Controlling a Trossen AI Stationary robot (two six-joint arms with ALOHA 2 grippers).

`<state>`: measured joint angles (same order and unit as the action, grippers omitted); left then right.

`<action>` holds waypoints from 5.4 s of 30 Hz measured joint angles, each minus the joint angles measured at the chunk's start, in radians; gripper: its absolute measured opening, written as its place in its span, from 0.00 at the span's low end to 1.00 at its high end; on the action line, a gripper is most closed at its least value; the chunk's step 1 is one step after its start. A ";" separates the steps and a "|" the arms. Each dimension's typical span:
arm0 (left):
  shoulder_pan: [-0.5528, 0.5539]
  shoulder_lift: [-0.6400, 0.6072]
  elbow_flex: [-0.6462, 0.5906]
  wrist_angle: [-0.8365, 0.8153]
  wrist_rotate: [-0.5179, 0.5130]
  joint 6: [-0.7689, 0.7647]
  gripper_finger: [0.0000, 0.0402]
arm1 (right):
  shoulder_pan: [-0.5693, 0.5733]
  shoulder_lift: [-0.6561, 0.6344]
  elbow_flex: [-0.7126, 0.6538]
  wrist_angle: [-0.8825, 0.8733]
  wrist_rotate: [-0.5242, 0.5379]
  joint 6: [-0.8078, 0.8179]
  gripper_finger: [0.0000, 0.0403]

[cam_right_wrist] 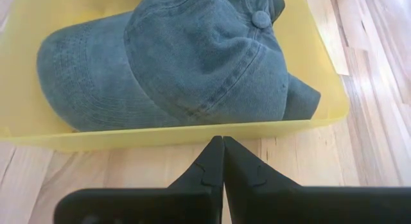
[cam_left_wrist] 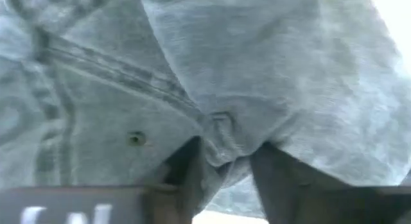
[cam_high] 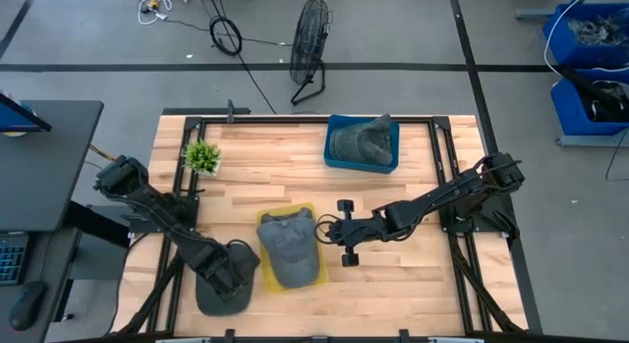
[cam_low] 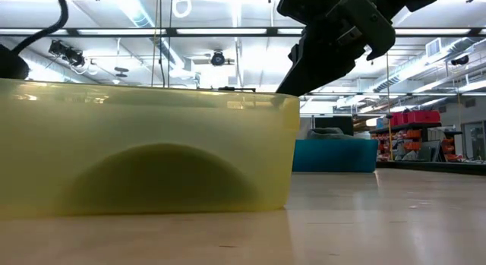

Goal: Pick & Place hat
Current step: Put the dark gray cap into the blue bin

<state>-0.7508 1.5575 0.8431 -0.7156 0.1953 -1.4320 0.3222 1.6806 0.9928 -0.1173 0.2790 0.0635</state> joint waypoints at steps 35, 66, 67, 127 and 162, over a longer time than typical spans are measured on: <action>0.228 -0.006 0.563 -0.130 -0.550 0.834 0.05 | 0.026 -0.014 0.227 0.176 -0.119 -0.446 0.45; 0.471 0.117 0.561 0.085 -0.441 1.334 0.05 | -0.075 -0.015 0.227 -0.127 -0.148 -0.330 0.37; 0.480 0.121 0.561 0.086 -0.443 1.336 0.05 | -0.075 -0.015 0.226 -0.135 -0.132 -0.331 0.35; 0.472 -0.086 0.563 -0.045 -0.875 1.121 0.36 | -0.660 0.008 -0.010 -0.163 0.423 0.662 0.02; 0.472 -0.086 0.563 -0.117 -0.875 0.998 0.36 | -0.667 -0.288 0.108 -0.361 0.360 0.248 0.33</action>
<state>-0.2790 1.4719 1.4059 -0.8326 -0.6796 -0.4343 -0.3450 1.3927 1.1004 -0.4780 0.6395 0.3118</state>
